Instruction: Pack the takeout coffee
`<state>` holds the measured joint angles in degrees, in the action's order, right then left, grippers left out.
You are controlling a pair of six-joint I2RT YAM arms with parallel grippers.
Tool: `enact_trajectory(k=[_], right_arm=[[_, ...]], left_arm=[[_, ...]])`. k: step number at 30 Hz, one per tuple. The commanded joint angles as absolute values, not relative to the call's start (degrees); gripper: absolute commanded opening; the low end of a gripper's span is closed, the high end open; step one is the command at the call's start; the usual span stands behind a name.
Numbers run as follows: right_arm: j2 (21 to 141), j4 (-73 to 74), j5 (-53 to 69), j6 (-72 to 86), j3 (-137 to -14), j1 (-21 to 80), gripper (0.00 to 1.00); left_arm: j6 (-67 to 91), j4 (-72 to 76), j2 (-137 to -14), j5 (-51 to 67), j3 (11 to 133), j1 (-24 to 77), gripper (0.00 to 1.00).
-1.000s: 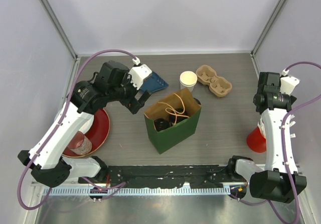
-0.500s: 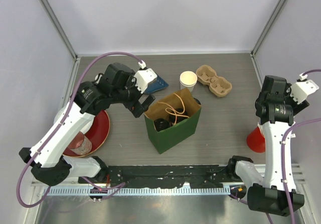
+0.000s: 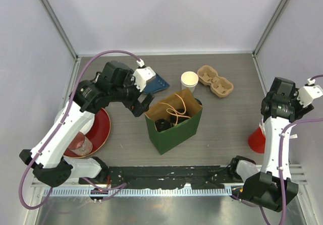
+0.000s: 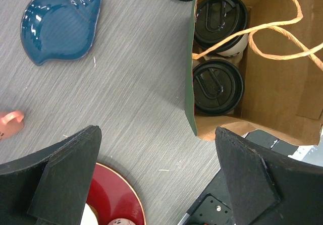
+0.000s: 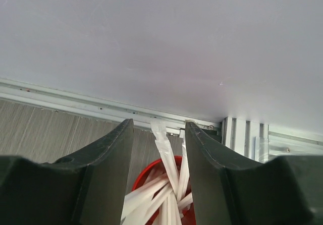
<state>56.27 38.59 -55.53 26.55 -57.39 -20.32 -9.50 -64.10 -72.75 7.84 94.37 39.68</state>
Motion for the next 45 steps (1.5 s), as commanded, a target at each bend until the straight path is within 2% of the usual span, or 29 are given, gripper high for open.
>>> enact_trajectory(k=[1, 13, 29, 38, 39, 41, 45], right_arm=[[57.48, 33.14, -54.76, 26.54, -57.57, -22.14, 0.48], [58.01, 29.0, -46.67, 26.54, -54.58, -25.58, 0.49], [59.33, 29.18, -49.22, 26.72, -52.56, -25.66, 0.51], [58.71, 29.44, -48.96, 25.66, -53.09, -25.66, 0.19], [58.19, 29.44, -48.78, 25.14, -53.17, -25.75, 0.04], [57.57, 29.62, -47.91, 24.79, -53.61, -25.66, 0.01], [56.34, 29.79, -44.04, 22.77, -55.02, -25.58, 0.01]], left_arm=[[-9.58, -62.93, -72.16, 10.37, 94.66, 38.85, 1.0], [-10.02, -63.28, -71.19, 12.04, 94.57, 38.41, 1.0], [-10.28, -64.42, -70.66, 14.5, 95.71, 38.32, 1.0], [-10.46, -64.6, -70.22, 15.12, 95.54, 38.32, 1.0], [-10.55, -64.6, -70.31, 15.2, 95.54, 38.32, 1.0], [-10.63, -64.77, -70.4, 15.29, 95.54, 38.32, 1.0], [-10.64, -64.86, -70.58, 15.47, 95.97, 38.23, 1.0]])
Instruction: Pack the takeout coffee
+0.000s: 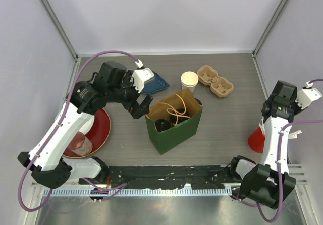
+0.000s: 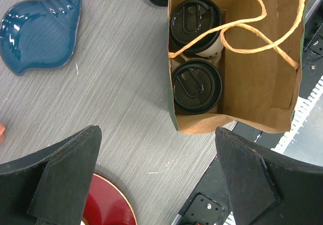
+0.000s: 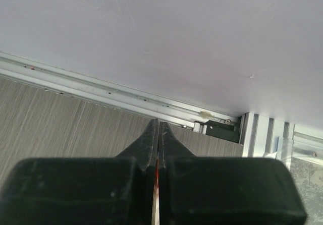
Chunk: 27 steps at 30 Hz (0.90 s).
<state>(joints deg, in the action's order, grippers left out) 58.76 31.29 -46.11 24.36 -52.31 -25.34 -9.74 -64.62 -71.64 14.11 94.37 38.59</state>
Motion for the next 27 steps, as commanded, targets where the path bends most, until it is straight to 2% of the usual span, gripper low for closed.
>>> enact_trajectory(k=[1, 17, 27], right_arm=[[55.9, 29.88, -43.16, 22.68, -55.8, -25.49, 0.01], [53.26, 34.98, -39.38, 18.64, -65.91, -25.22, 0.01], [50.63, 35.16, -33.49, 13.63, -80.74, -25.22, 0.01]], left_arm=[[-10.72, -64.86, -70.49, 15.38, 95.98, 38.23, 1.0], [-11.07, -64.86, -70.84, 15.82, 95.98, 37.62, 1.0], [-11.34, -64.51, -71.02, 15.12, 95.71, 37.0, 1.0]])
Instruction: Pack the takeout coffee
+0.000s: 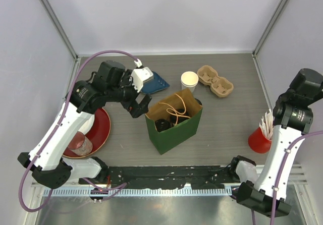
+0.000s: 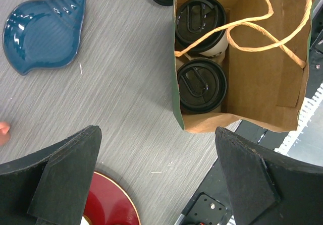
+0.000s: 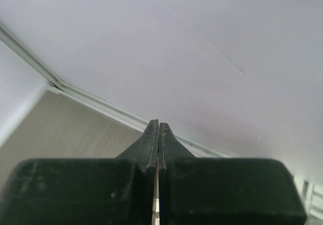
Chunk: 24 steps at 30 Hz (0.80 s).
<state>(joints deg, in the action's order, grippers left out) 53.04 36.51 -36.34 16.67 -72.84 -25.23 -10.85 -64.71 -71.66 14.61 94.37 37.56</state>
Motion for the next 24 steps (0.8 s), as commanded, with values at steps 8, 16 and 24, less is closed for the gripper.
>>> enact_trajectory(k=[8, 16, 24], right_arm=[[51.5, 34.02, -12.27, 14.76, -93.15, -25.14, 0.01], [53.0, 22.97, 17.29, 31.62, -98.88, -25.22, 0.01], [52.91, 3.88, 36.38, 55.69, -95.63, -24.79, 0.01]], left_arm=[[-11.25, -64.25, -71.54, 14.15, 95.45, 36.04, 1.0], [-11.07, -64.34, -71.81, 14.5, 95.71, 33.93, 1.0], [-10.55, -64.86, -73.21, 24.07, 94.92, 33.49, 0.93]])
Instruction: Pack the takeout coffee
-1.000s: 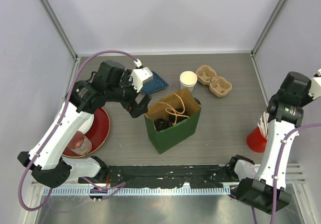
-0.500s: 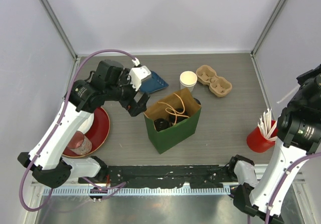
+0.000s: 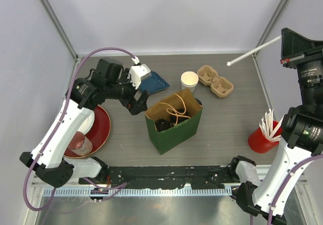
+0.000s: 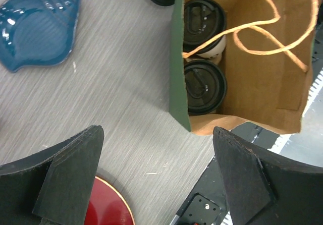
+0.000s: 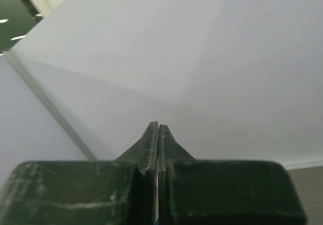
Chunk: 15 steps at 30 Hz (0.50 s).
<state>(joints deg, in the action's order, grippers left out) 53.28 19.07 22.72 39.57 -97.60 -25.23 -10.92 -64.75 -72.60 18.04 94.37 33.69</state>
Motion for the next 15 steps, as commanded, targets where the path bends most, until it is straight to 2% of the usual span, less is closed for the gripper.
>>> enact_trajectory(k=[1, 6, 11, 15], right_arm=[[53.0, 2.65, 37.08, 56.16, -95.1, -24.52, 0.01], [56.94, 9.65, 35.43, 50.56, -97.46, -19.26, 0.01], [65.73, 20.56, 26.64, 37.63, -103.61, -8.19, 0.01], [71.18, 24.68, 27.59, 35.6, -109.15, -3.52, 0.01]], left_arm=[[-10.46, -64.78, -73.47, 25.65, 94.75, 33.49, 0.93], [-10.46, -65.13, -74.88, 28.12, 95.71, 33.49, 0.93], [-10.63, -65.65, -76.02, 27.95, 96.68, 33.4, 0.93], [-11.42, -66.27, -76.11, 28.3, 97.21, 33.31, 0.93]])
